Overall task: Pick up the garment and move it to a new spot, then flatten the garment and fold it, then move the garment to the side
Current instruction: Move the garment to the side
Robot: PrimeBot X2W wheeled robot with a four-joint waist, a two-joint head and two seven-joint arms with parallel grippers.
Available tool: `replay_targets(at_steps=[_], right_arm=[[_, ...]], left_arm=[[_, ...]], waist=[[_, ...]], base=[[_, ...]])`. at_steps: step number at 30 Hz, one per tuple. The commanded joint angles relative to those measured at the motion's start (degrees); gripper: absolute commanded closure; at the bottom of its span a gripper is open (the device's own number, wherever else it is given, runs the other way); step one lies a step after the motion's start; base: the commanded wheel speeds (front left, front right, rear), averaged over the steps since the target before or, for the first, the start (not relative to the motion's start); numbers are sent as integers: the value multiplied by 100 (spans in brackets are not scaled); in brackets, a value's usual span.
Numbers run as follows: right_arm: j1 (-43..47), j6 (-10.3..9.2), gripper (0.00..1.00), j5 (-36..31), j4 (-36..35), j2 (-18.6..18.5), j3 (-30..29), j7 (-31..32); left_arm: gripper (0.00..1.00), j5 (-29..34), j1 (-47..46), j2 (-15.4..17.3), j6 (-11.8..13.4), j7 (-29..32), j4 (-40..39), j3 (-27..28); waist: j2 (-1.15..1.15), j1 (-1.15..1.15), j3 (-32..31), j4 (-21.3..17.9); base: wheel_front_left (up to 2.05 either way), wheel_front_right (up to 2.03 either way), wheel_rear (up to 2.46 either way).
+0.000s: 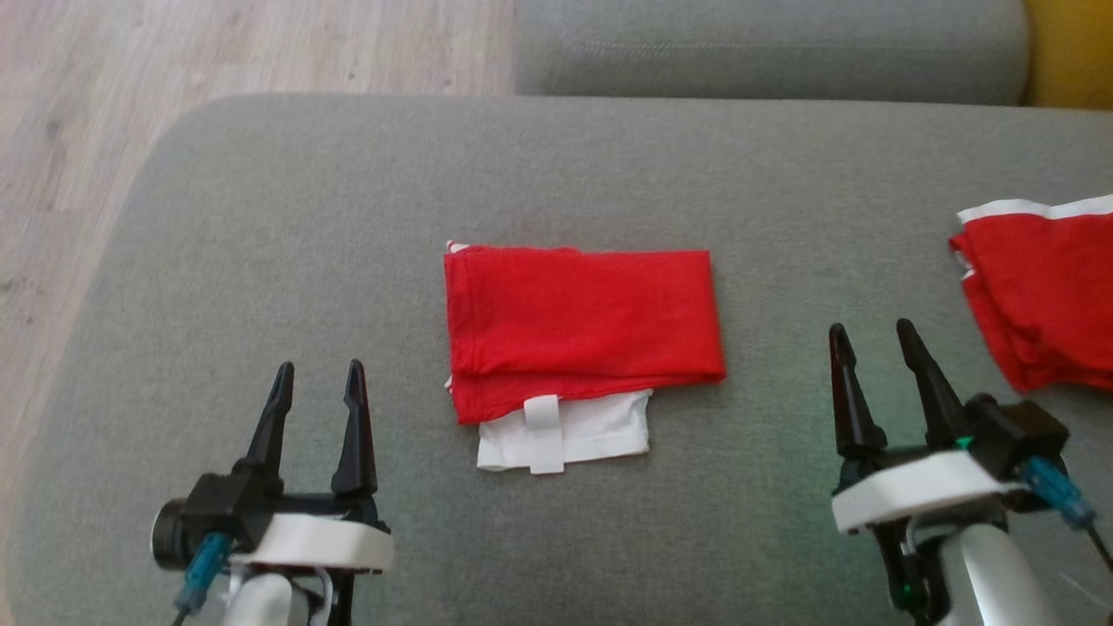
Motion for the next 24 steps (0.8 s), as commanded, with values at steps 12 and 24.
replay_targets(at_steps=[12,24], right_arm=[[-1414,37,0,434,1214,-16,478,929],[-2252,37,100,376,2850,-16,809,1480]], left_arm=[[0,71,-694,-20,-135,-46,-95,-80],[0,26,-953,-33,-125,-46,-45,-244]], waist=[[0,0,668,641],[0,0,891,957]], base=[[0,0,0],[0,0,0]])
